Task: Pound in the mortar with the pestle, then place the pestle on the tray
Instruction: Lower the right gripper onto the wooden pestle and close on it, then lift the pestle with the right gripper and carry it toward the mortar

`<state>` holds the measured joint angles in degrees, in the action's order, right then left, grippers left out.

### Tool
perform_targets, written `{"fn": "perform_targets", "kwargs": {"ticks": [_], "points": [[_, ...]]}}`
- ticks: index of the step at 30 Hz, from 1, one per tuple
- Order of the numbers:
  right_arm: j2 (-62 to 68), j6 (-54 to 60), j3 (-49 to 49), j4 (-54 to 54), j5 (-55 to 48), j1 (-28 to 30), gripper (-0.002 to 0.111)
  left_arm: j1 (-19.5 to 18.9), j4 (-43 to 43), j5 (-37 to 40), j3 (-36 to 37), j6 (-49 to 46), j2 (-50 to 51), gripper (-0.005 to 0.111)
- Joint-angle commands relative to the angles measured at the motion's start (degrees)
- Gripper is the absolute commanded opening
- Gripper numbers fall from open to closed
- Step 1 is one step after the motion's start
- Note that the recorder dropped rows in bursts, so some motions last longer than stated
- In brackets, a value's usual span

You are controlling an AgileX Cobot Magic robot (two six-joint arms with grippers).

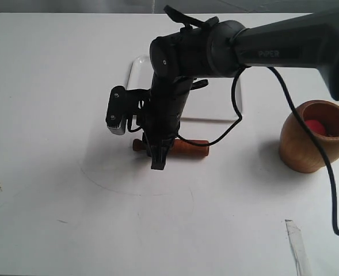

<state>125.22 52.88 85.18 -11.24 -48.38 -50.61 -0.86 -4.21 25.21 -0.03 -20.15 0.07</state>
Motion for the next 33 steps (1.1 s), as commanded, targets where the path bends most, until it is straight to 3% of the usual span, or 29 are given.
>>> {"fn": "perform_targets", "kwargs": {"ticks": [1,3,10,21,26,33], "points": [[3.3,-0.3,-0.1,0.8,-0.3,-0.2,0.013,0.4,0.4,-0.2,0.0,0.5,-0.1,0.0],[4.3,-0.6,-0.1,1.4,-0.4,-0.2,0.0,0.4,0.4,-0.2,0.0,0.5,-0.1,0.0],[0.3,-3.8,1.4,2.6,-0.3,-0.2,0.0,0.4,0.4,-0.2,0.0,0.5,-0.1,0.0],[-24.8,-16.7,0.8,2.8,11.8,2.8,0.0,0.4,0.4,-0.2,0.0,0.5,-0.1,0.0],[-39.0,-21.7,-11.0,3.7,23.3,6.4,0.0,0.4,0.4,-0.2,0.0,0.5,-0.1,0.0],[-58.0,-28.6,-37.6,0.9,51.8,11.7,0.0,0.4,0.4,-0.2,0.0,0.5,-0.1,0.0]]}}
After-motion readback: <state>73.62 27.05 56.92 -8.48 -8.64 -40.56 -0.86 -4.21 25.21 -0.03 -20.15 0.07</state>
